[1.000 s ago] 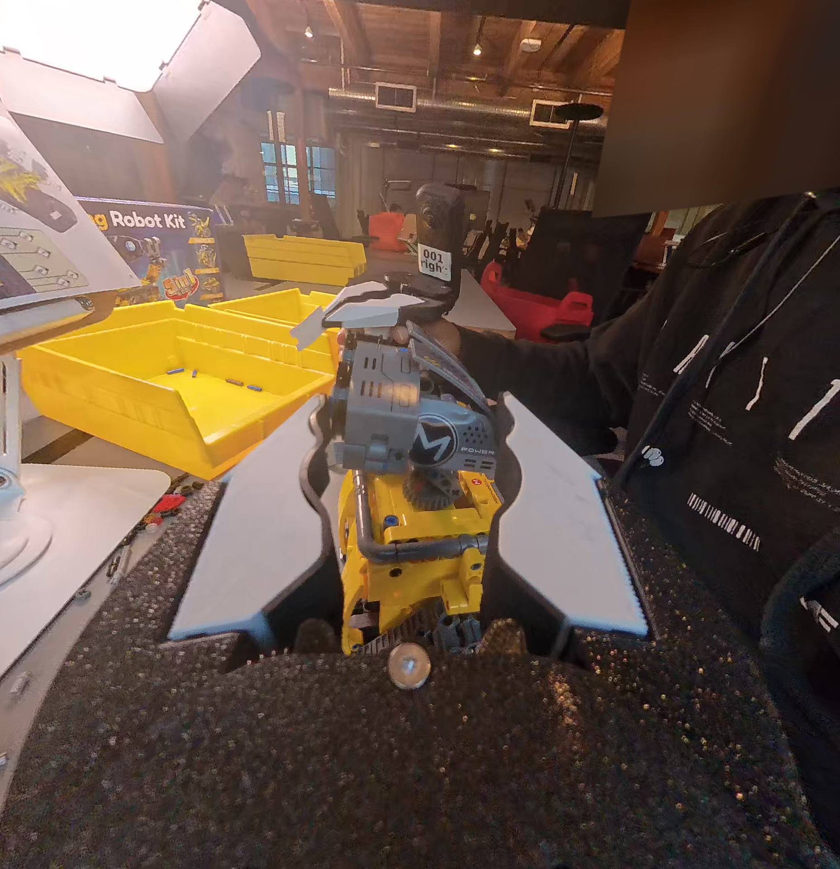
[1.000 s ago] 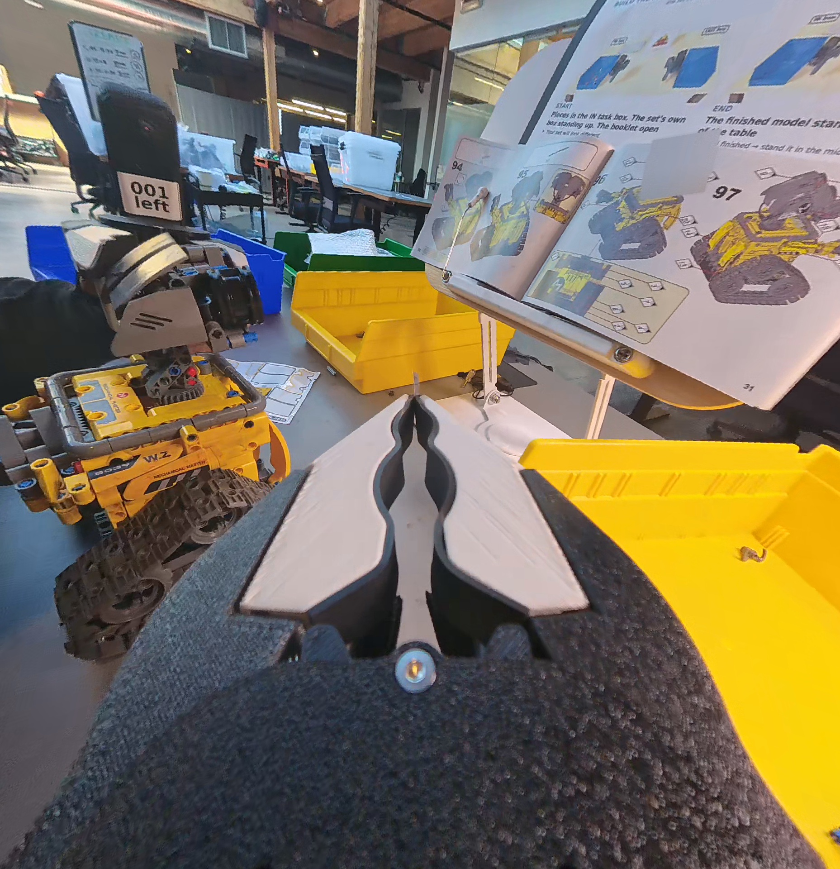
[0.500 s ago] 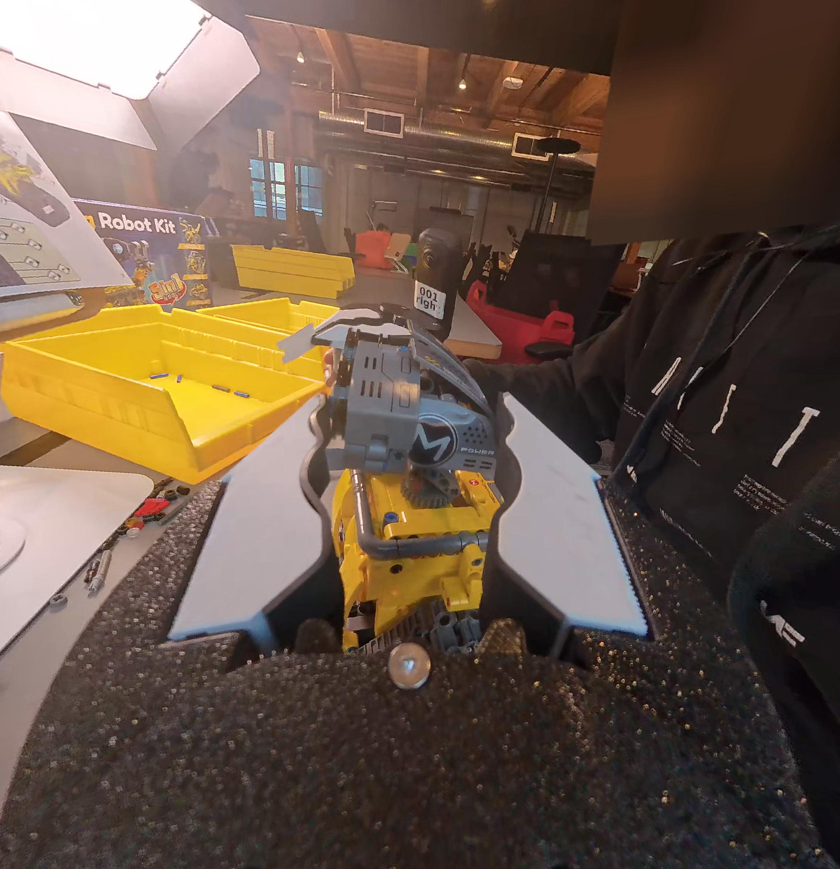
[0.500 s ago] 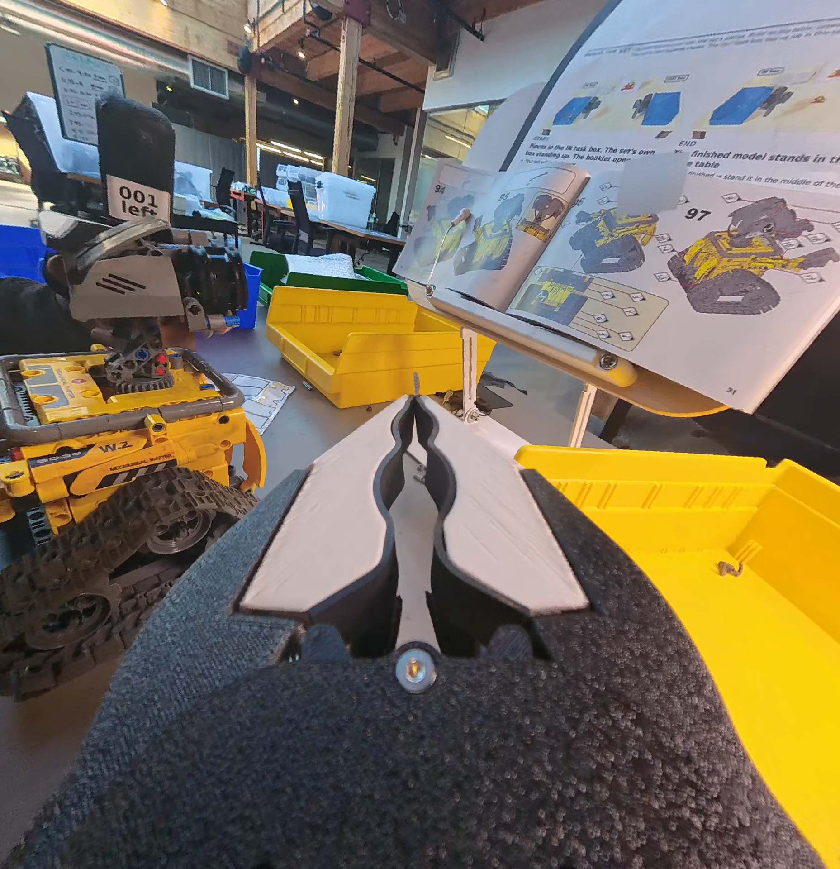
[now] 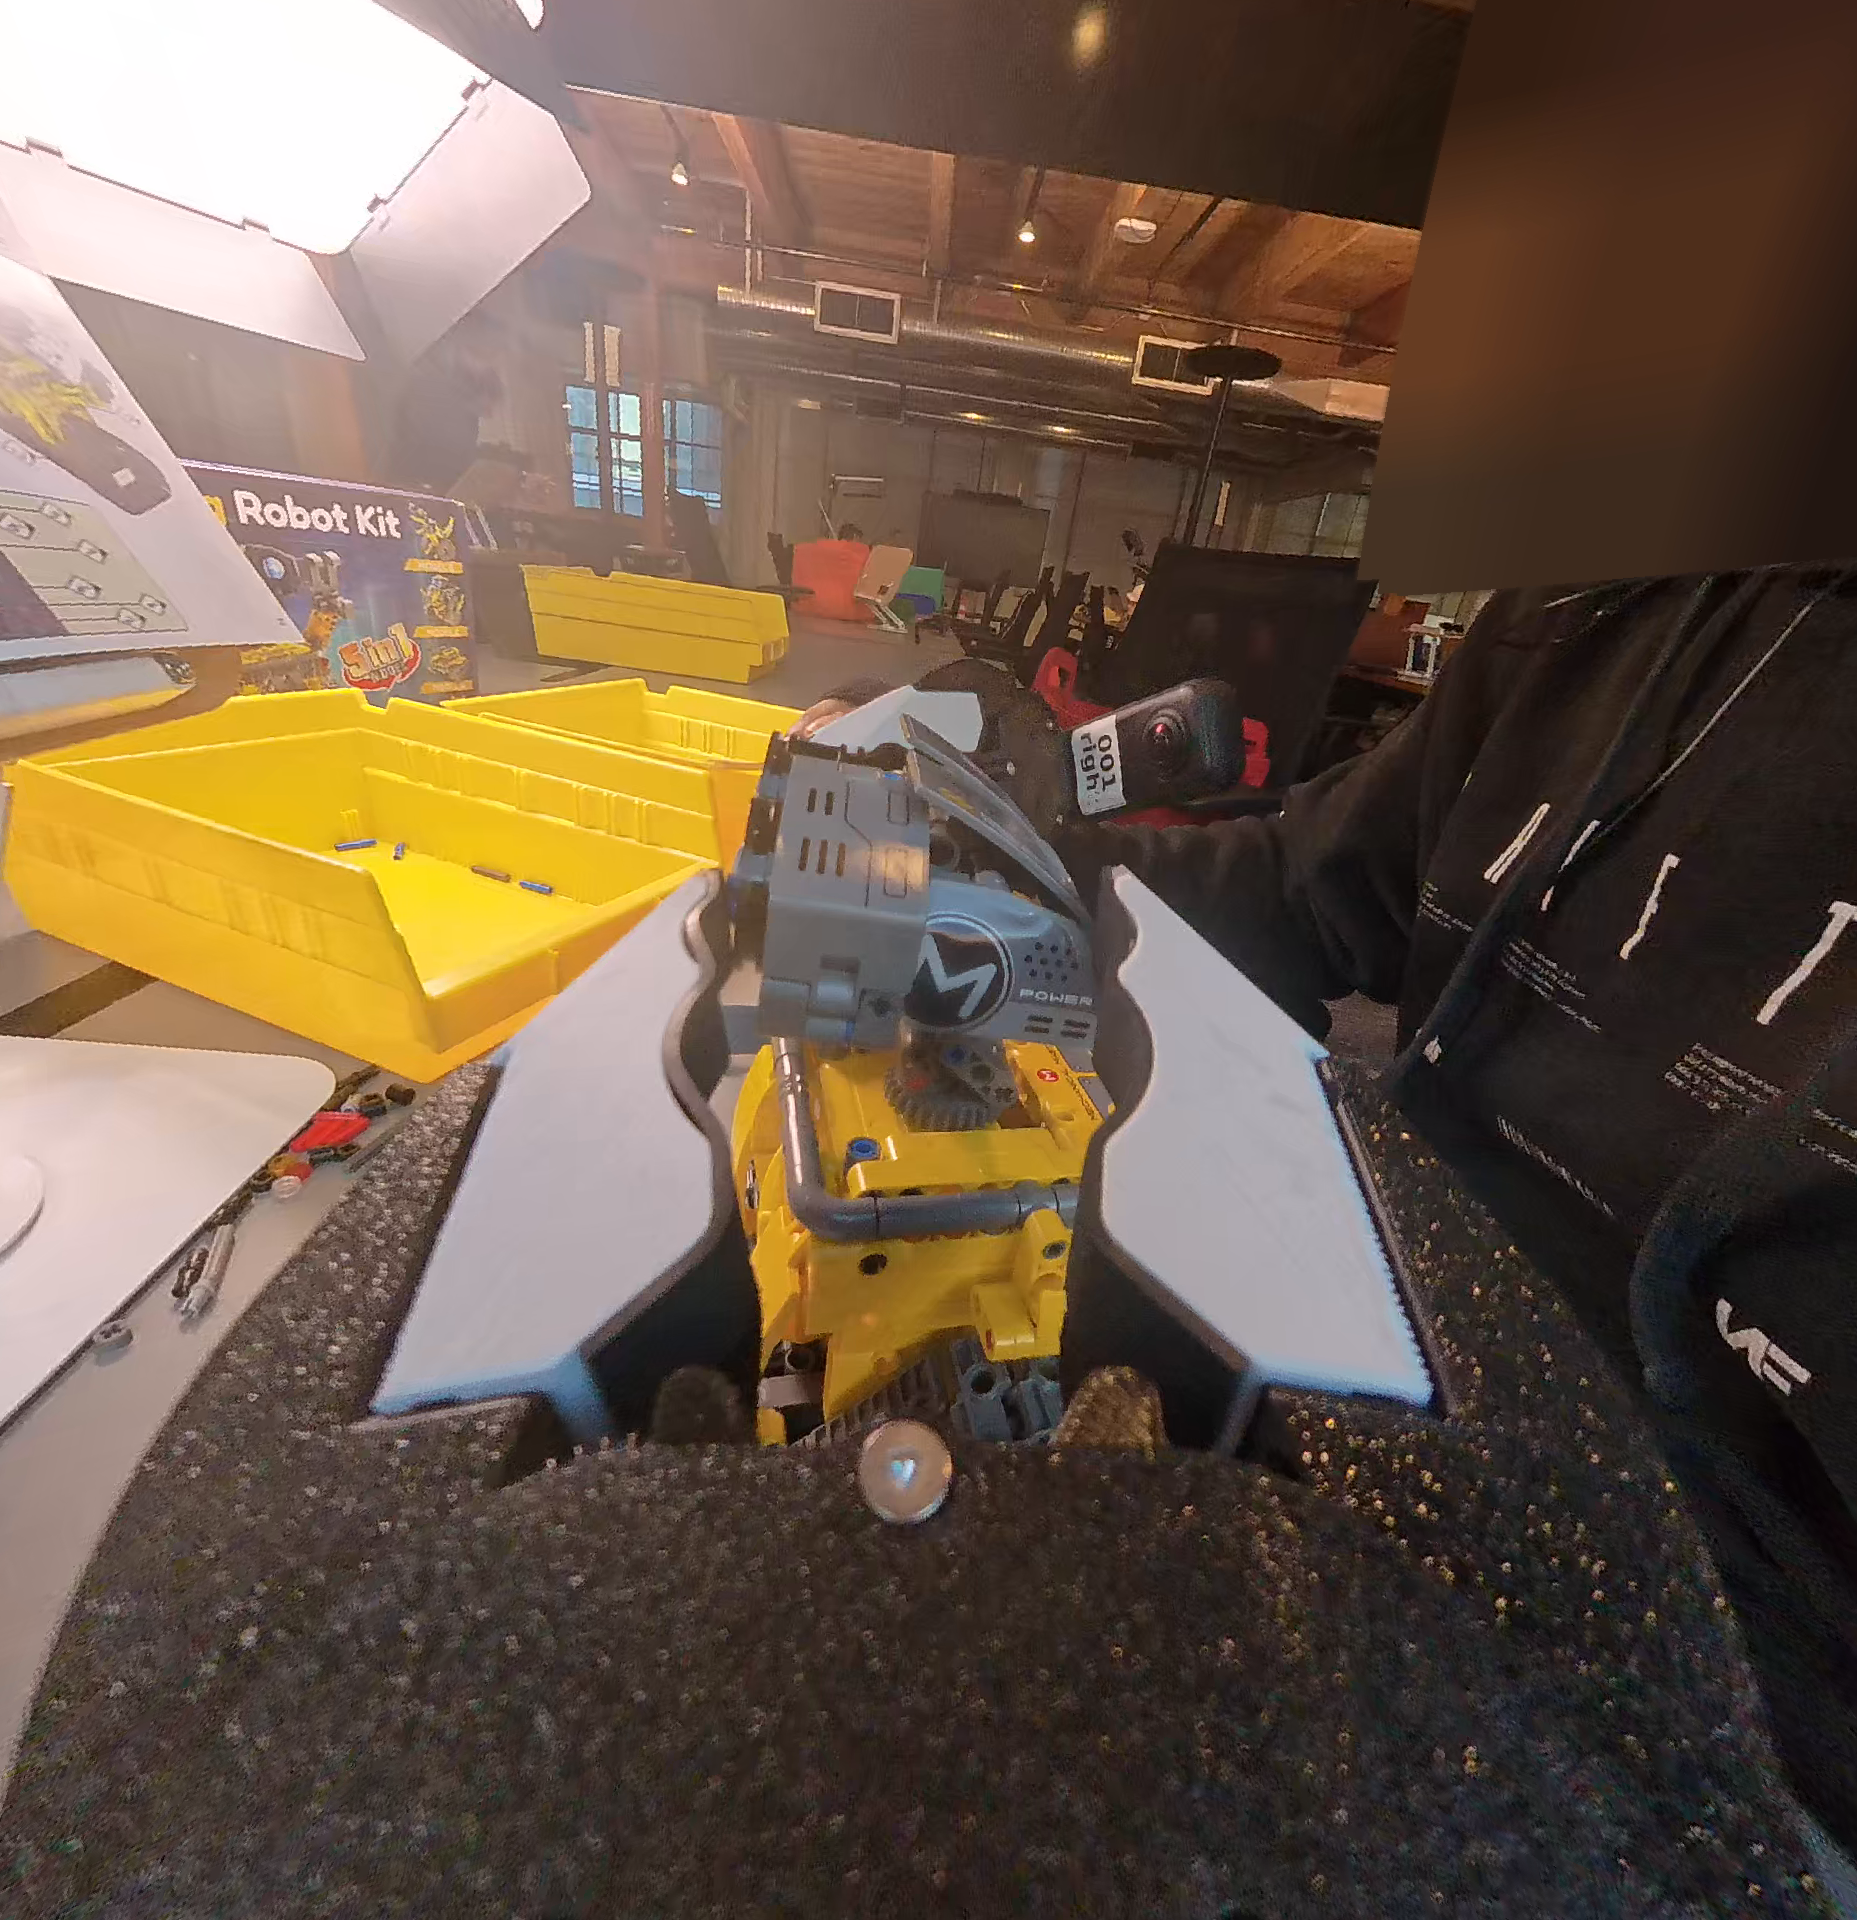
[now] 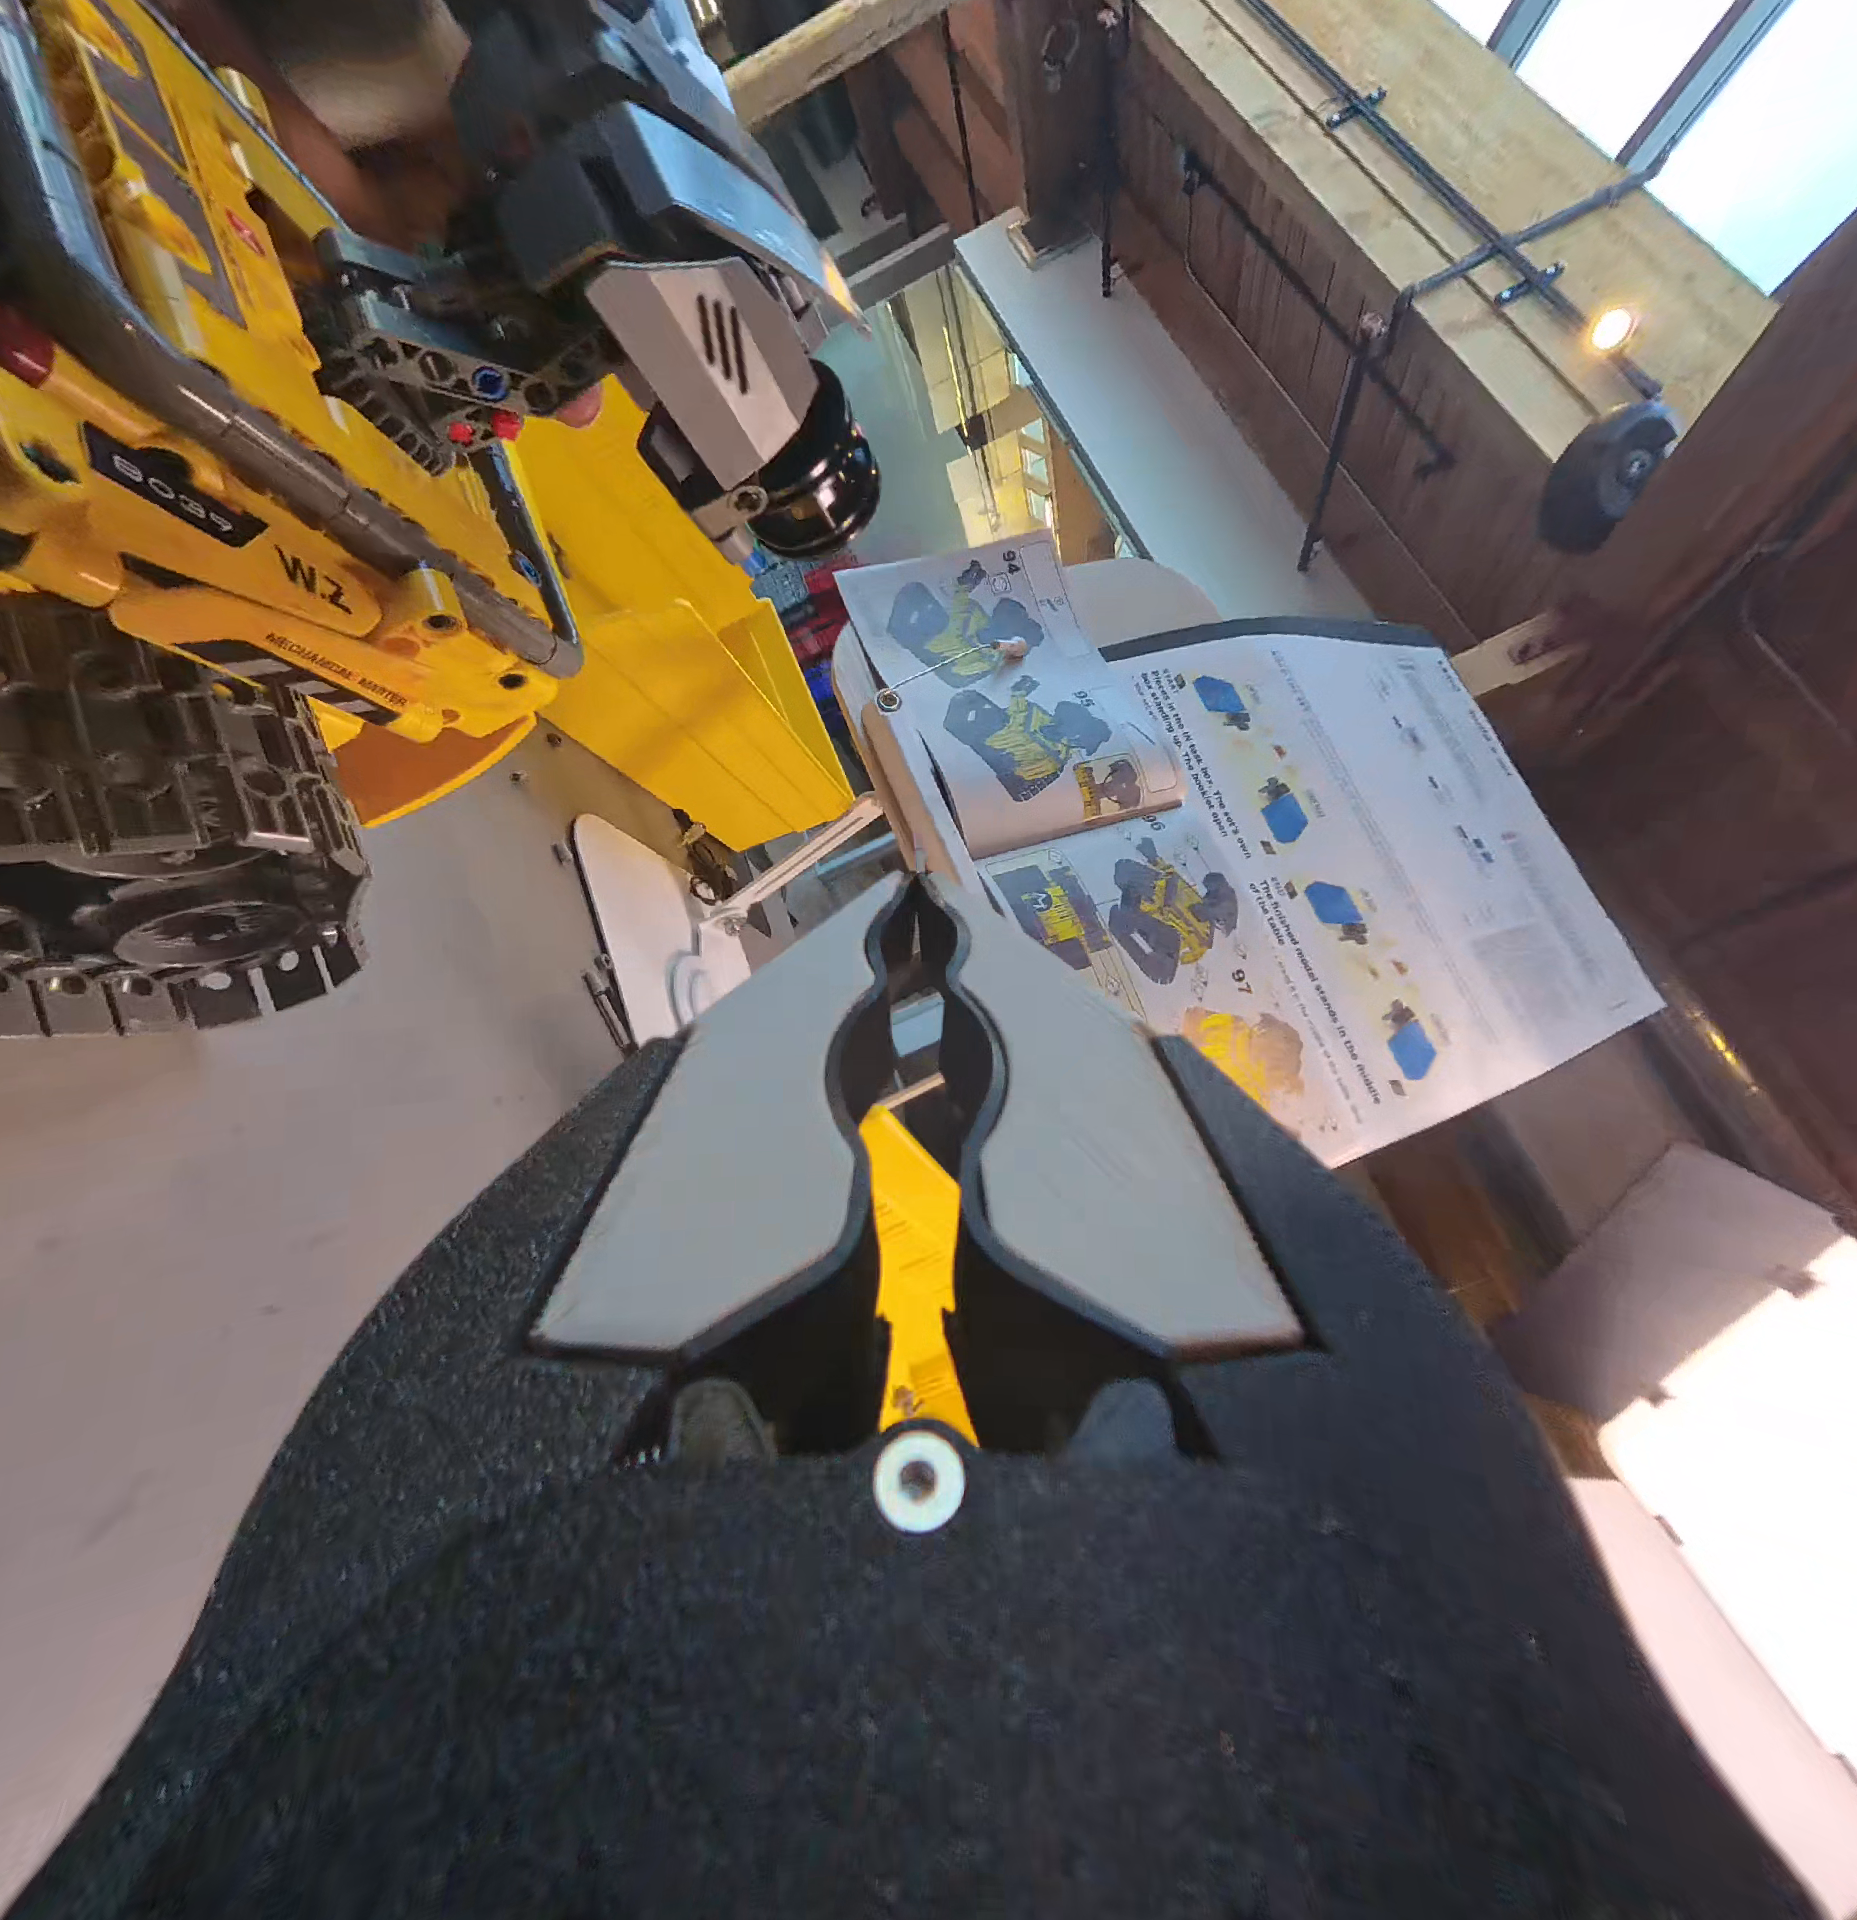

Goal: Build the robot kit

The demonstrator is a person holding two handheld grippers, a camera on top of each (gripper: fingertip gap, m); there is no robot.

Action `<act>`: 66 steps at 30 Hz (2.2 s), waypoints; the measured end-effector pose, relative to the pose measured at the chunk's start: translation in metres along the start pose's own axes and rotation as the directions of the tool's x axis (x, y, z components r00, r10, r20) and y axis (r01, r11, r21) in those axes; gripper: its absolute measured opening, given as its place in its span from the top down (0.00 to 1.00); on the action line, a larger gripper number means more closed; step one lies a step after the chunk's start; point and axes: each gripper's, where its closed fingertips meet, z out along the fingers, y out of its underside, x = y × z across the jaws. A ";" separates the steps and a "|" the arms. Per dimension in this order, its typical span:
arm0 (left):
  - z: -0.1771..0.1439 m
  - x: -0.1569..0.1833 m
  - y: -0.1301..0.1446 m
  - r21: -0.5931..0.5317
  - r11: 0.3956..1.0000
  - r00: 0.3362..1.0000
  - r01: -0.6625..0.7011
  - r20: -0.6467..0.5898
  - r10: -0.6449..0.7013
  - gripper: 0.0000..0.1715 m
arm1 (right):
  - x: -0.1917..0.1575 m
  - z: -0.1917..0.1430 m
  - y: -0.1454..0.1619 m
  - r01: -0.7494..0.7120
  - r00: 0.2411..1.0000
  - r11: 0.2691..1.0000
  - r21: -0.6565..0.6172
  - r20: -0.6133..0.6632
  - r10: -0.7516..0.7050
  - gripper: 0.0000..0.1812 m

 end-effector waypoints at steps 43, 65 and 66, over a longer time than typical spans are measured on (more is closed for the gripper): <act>-0.014 -0.022 -0.001 0.084 0.989 0.992 0.121 0.036 -0.125 0.61 | -0.015 0.015 0.020 -0.259 0.966 0.963 -0.079 -0.036 0.257 1.00; 0.047 -0.051 -0.125 0.192 0.908 0.918 0.372 0.066 -0.390 0.75 | 0.088 0.072 -0.082 0.217 0.920 0.974 -0.071 -0.320 -0.229 1.00; 0.050 -0.050 -0.129 0.201 0.901 0.916 0.385 0.038 -0.400 0.75 | 0.093 0.077 -0.087 0.243 0.907 0.967 -0.078 -0.335 -0.255 1.00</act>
